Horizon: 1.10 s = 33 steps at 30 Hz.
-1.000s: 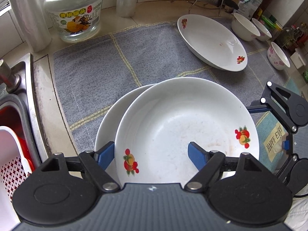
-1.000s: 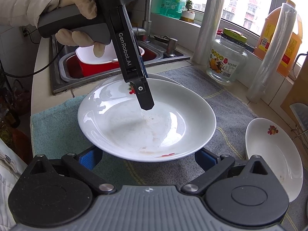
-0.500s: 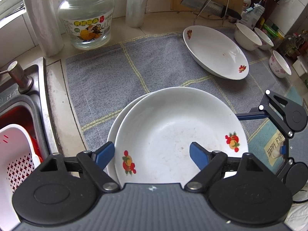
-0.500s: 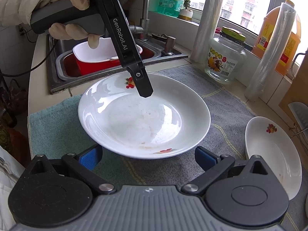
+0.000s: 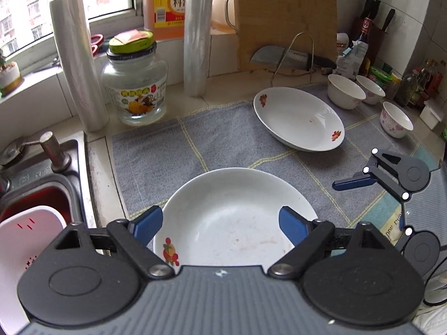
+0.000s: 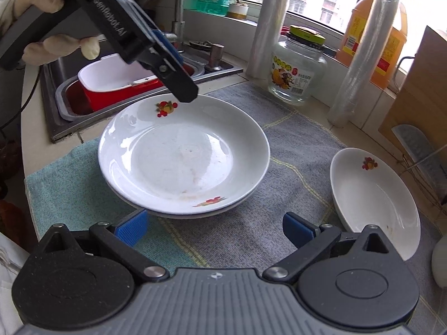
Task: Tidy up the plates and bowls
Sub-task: 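Open the left gripper and release the plate onto the stack, then move the right gripper toward the flower plate on the towel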
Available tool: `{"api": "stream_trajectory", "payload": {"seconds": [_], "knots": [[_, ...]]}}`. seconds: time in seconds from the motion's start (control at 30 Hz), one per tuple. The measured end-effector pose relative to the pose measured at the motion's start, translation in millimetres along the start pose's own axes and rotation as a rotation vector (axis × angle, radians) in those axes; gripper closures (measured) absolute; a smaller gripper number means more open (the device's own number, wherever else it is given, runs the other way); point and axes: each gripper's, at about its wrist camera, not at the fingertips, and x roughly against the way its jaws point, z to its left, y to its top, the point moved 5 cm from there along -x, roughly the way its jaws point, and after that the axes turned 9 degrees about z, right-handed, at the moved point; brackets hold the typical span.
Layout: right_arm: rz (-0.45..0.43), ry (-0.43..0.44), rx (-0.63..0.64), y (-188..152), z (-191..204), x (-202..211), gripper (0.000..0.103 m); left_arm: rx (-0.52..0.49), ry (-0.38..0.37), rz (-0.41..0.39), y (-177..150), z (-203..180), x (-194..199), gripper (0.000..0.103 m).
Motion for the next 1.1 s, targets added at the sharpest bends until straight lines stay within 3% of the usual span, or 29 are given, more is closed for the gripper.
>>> {"api": "stream_trajectory", "payload": {"seconds": [0.23, 0.47, 0.6, 0.7, 0.83, 1.1], "knots": [[0.024, -0.115, -0.17, -6, -30, 13, 0.0, 0.011, 0.021, -0.075, -6, -24, 9, 0.013], [0.06, -0.207, -0.362, -32, -63, 29, 0.0, 0.054, -0.014, -0.07, -1, -50, -4, 0.013], [0.065, -0.221, -0.401, -51, -87, 37, 0.0, 0.077, -0.024, -0.078, 6, -74, -12, 0.013], [0.07, -0.224, -0.383, -62, -108, 35, 0.0, 0.104, 0.004, -0.085, 11, -94, -20, 0.005], [0.067, -0.176, -0.374, -78, -141, 35, 0.0, 0.157, 0.062, -0.085, 22, -127, -31, 0.005], [0.035, -0.065, -0.332, -85, -190, 42, 0.0, 0.209, 0.107, -0.081, 43, -183, -51, 0.004]]}}
